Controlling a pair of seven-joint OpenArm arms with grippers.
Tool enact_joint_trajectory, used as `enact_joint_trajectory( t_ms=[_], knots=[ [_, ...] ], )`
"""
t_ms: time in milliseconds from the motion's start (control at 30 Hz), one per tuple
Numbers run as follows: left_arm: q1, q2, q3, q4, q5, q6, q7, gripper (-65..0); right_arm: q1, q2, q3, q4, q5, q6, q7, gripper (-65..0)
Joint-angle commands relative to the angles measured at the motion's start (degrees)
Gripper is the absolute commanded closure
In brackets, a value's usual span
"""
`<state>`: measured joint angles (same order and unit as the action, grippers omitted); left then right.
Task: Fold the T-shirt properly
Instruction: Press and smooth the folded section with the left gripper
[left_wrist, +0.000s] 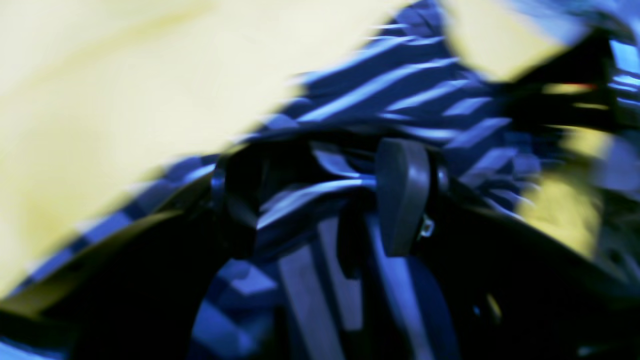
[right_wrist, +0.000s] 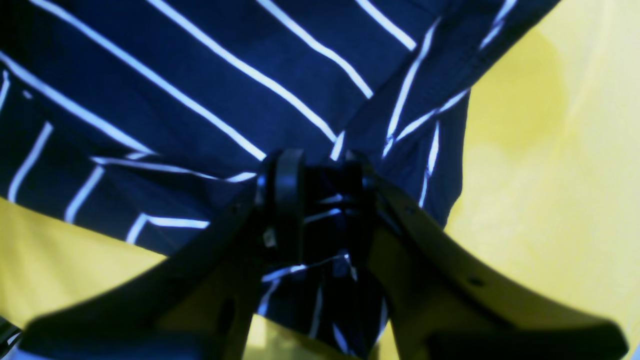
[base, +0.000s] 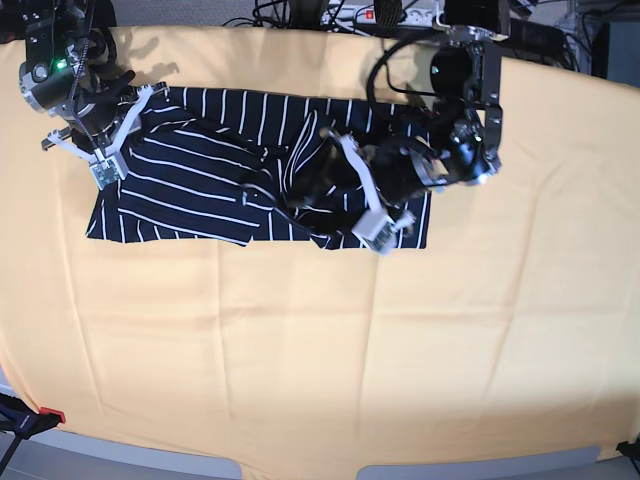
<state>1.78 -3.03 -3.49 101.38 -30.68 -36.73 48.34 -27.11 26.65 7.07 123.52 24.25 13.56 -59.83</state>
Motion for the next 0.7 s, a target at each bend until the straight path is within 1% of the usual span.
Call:
enact_joint_trajectory(
  t_ms=[0,67,100,133,167,233,267,300,333,367,400,433,533,567,600,667],
  knots=[
    [-1.5,0.1,-1.6,1.3,-1.3,0.2,-1.6,-33.8,0.1,0.8,0.5,0.9,0.0,-0.1,0.8,-17.1],
    [-2.3,0.1,-5.0,1.8,-3.0,0.8,-1.6,-24.5,0.1,0.8,0.5,0.9,0.0,-0.1,0.9,-17.1],
    [-2.6,0.0,-6.6,2.1,-5.0,0.7,-1.6,-20.0,0.1,0.8,0.5,0.9,0.0,-0.1,0.9,-17.1],
    [-2.7,-0.2,-8.1,2.4,-7.7,0.7,-1.6,-17.1,0.1,0.8,0.5,0.9,0.0,-0.1,0.9,-17.1],
    [-2.7,-0.2,-9.5,2.5,-10.6,0.5,-1.5,-16.0,0.1,0.8,0.5,0.9,0.0,-0.1,0.8,-17.1],
    [-2.7,-0.2,-11.2,2.5,-15.7,-1.9,-0.3,-15.8,0.2,0.8,0.5,0.9,0.0,-0.1,0.9,-17.1],
    [-2.7,-0.2,-11.4,2.5,-17.1,-3.3,1.0,-13.8,0.1,0.8,0.5,0.9,0.0,-0.1,1.1,-17.1],
    [-2.7,-0.2,-11.4,2.5,-17.4,-3.3,2.5,-9.4,0.2,0.8,0.5,0.9,-0.1,-0.1,1.3,-17.1],
    [-2.6,-0.2,-11.4,2.5,-17.3,-3.3,3.9,-3.1,0.2,0.8,0.5,0.9,0.0,-0.1,1.6,-17.1],
    [-2.4,-0.2,-11.5,2.5,-16.9,-3.3,4.8,0.0,0.2,0.8,0.5,0.9,0.0,-0.1,1.7,-17.1],
    [-2.1,-0.2,-11.5,2.5,-15.6,-3.3,4.9,0.0,0.2,0.8,0.5,0.9,0.0,-0.1,1.8,-17.1],
    [-1.6,-0.2,-11.6,2.5,-13.8,-2.6,4.8,0.0,0.2,0.8,0.5,0.9,0.0,-0.1,1.8,-17.1],
    [-0.5,-0.2,-11.6,2.5,-7.4,4.8,4.4,0.0,0.1,0.8,0.5,0.9,0.0,-0.1,1.8,-17.1],
    [0.0,-0.2,-11.6,2.5,-5.8,6.1,4.4,0.0,0.1,0.8,0.5,0.9,0.0,-0.1,1.8,-17.1],
    [0.5,-0.2,-11.5,2.5,-5.0,6.6,4.4,0.0,0.2,0.8,0.5,0.9,0.0,-0.1,1.8,-17.1],
    [1.2,-0.2,-11.5,2.5,-4.7,6.4,4.4,0.0,0.1,0.8,0.5,0.9,0.0,-0.1,2.0,-17.1]
  ],
)
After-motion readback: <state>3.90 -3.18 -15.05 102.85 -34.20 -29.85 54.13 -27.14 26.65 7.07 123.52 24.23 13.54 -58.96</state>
